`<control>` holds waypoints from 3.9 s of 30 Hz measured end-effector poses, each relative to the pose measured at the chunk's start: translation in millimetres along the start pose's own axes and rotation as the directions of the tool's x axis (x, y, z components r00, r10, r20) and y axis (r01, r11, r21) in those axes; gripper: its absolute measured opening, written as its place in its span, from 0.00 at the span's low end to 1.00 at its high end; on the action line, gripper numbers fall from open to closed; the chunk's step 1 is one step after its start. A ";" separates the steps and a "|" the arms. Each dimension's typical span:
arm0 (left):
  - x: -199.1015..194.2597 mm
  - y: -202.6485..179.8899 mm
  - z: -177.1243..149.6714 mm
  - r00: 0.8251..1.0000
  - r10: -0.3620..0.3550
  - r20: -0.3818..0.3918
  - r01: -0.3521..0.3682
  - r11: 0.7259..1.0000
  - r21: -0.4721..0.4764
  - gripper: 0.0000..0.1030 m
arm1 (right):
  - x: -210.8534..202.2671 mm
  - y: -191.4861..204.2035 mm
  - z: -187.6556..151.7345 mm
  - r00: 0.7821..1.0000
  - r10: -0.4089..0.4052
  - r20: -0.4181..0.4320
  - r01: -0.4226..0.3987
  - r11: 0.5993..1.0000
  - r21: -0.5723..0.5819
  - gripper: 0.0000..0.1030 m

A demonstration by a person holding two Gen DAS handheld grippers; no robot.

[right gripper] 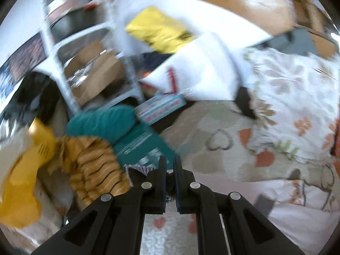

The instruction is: Fold small clothes

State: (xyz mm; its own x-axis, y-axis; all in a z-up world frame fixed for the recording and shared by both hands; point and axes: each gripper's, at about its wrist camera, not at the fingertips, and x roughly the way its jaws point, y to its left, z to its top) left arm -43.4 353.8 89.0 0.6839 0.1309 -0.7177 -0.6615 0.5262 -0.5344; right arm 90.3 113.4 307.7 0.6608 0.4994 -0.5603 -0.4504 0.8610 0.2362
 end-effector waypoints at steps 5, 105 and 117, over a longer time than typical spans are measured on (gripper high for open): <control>11.8 -29.9 -17.6 0.999 -0.005 -0.042 0.009 0.997 0.083 0.74 | -28.9 -106.2 -12.5 0.988 -0.152 0.004 0.150 0.980 0.134 0.05; 98.3 -231.2 -270.9 0.899 0.159 -0.408 0.195 0.687 0.700 0.78 | -191.6 -410.0 -334.0 0.826 -0.412 -0.385 0.562 0.652 0.508 0.26; 59.2 -195.0 -265.7 0.884 0.004 -0.467 0.310 0.741 0.595 0.78 | -200.3 -392.8 -377.1 0.898 -0.351 -0.266 0.438 0.648 0.624 0.47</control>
State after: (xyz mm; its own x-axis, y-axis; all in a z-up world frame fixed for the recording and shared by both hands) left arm 44.3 35.7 32.1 0.4584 -0.2741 -0.8455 -0.0951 0.9307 -0.3532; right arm -91.6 -361.2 27.8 0.5921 0.1202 -0.7968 0.3720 0.8364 0.4026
